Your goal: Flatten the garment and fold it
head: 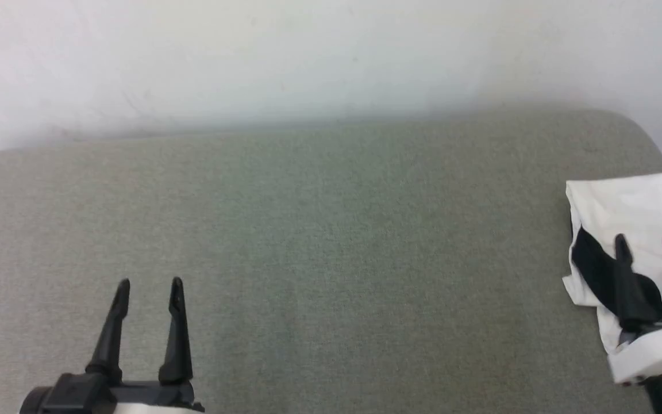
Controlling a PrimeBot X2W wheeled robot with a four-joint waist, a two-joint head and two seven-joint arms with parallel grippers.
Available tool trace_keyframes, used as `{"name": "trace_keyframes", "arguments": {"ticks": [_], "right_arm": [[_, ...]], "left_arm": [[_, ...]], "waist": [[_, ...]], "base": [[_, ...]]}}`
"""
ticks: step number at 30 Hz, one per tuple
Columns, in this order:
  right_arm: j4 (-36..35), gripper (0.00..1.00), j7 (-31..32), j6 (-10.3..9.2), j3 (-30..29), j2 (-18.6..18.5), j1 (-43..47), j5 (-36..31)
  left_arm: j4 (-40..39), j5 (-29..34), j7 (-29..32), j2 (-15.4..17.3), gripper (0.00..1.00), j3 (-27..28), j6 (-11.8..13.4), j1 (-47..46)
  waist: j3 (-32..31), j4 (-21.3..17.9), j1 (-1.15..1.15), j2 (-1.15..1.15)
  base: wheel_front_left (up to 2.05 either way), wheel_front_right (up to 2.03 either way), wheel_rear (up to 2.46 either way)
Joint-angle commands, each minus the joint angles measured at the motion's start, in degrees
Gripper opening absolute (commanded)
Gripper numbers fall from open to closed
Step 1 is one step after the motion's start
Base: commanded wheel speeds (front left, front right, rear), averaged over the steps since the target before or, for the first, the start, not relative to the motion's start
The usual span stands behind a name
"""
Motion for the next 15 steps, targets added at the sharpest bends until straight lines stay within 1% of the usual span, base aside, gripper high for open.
{"name": "trace_keyframes", "arguments": {"ticks": [1,4,8,12,15], "right_arm": [[-0.3,1.0,-0.5,-0.04,0.2,0.2,0.6,-0.5],[-0.5,1.0,-4.4,-0.04,1.8,1.2,2.2,-2.4],[0.7,1.0,-7.8,-0.04,3.3,2.3,5.6,-4.5],[3.5,1.0,-10.8,-0.04,4.0,2.6,9.2,-6.7],[5.5,1.0,-12.9,-0.04,4.1,2.6,10.8,-6.9]], "left_arm": [[0.2,0.4,-0.3,-0.2,1.0,0.1,-0.1,0.6],[1.2,1.1,-0.3,-0.4,1.0,-0.7,-0.4,1.7],[3.2,2.2,-0.3,-0.6,1.0,-2.5,-0.6,4.0],[5.7,2.8,-0.3,-1.1,1.0,-4.1,-0.9,5.8],[6.3,2.6,-0.3,-1.8,1.0,-4.0,-0.7,6.5]], "waist": [[-2.2,1.6,0.01,0.0],[-3.0,2.2,0.01,0.0],[-4.6,2.8,0.01,0.0],[-5.4,3.3,0.01,0.0],[-5.8,3.3,0.01,0.0]], "base": [[0.0,0.0,0.0],[0.0,0.0,0.0],[0.0,0.0,0.0],[0.0,0.0,0.0],[0.0,0.0,0.0]]}}
